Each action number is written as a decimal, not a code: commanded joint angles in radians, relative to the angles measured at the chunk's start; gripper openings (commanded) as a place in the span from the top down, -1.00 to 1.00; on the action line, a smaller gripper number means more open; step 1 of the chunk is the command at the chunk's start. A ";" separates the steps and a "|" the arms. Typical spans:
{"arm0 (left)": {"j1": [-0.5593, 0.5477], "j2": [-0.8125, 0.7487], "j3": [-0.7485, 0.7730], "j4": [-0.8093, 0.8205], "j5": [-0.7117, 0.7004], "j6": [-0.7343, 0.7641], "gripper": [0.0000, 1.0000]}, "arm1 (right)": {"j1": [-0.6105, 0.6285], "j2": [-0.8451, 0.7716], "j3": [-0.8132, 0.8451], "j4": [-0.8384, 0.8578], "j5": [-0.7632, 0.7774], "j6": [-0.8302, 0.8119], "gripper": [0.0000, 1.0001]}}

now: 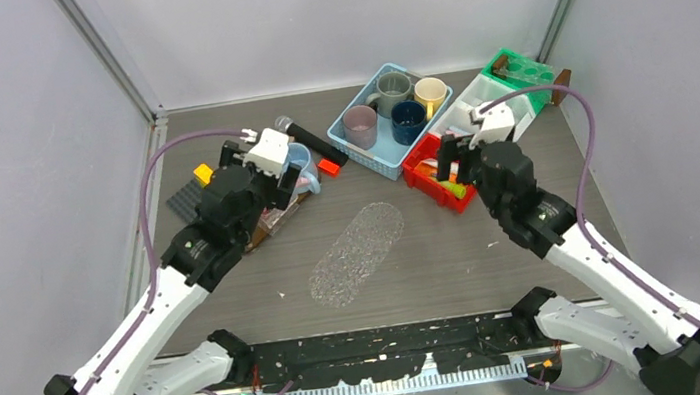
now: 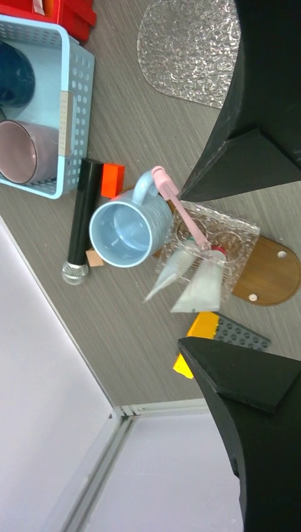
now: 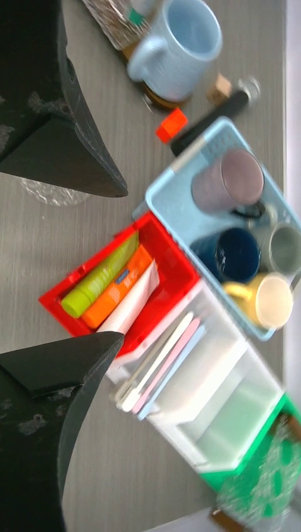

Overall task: Prepare toiletry sets of a toothbrush and toothpaste on the tray
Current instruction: Pick up the toothbrush from the storage box.

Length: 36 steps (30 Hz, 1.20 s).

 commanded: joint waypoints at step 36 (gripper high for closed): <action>0.016 -0.279 -0.158 -0.119 -0.129 -0.106 -0.66 | -0.969 0.621 -0.225 0.587 -0.767 0.799 -0.33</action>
